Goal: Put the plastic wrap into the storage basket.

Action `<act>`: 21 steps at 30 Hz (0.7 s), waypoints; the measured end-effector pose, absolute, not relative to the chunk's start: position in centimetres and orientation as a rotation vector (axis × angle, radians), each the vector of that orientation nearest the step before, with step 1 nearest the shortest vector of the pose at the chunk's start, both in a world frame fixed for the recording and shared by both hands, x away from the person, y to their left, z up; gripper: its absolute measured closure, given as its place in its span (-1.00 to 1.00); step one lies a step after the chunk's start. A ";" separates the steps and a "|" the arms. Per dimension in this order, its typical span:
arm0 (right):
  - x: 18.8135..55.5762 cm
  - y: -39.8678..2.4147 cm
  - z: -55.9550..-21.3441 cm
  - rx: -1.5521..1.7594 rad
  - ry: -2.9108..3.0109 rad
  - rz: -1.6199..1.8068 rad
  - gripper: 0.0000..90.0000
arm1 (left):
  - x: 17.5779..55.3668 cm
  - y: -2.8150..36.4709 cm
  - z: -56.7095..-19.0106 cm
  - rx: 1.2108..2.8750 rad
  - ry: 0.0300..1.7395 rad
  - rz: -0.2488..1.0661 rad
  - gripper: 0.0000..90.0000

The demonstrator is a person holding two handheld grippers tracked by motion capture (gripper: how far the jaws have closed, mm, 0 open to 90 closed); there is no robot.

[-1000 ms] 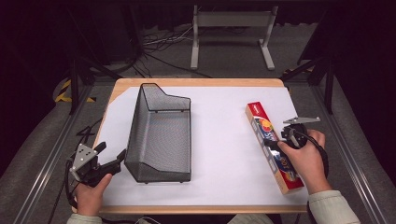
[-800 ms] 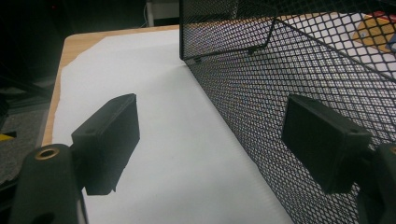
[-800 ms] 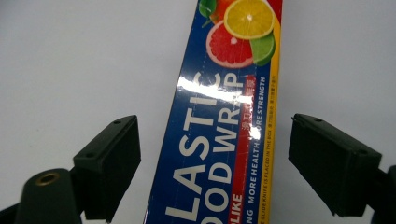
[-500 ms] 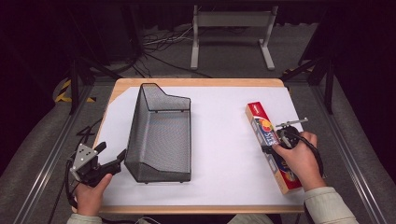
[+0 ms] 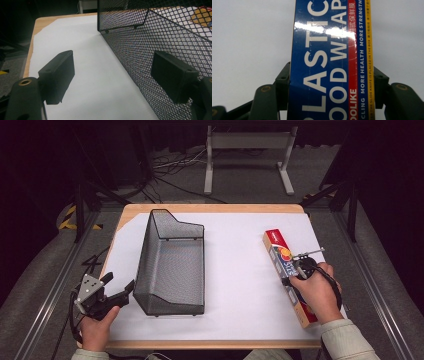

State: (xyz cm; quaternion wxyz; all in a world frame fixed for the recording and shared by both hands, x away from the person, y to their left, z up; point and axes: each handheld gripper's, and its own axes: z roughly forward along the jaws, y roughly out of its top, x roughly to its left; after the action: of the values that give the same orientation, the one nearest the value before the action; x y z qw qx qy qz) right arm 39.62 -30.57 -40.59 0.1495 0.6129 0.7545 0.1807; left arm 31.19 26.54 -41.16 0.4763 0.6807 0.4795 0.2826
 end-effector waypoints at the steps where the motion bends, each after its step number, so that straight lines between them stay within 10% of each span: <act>1: 39.6 -30.5 -40.6 1.760 2.163 0.518 -0.12 | 31.2 26.6 -41.2 1.663 1.171 0.691 -0.55; 21: 38.3 -30.7 -38.0 1.795 2.095 0.720 -0.10 | 31.3 26.5 -41.2 1.671 1.172 0.689 -0.55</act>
State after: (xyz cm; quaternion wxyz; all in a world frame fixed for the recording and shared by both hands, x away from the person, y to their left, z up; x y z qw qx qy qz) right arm 38.26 -30.70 -38.05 0.1448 0.6229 0.7271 0.2498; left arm 31.26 26.47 -41.19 0.4739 0.6831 0.4789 0.2818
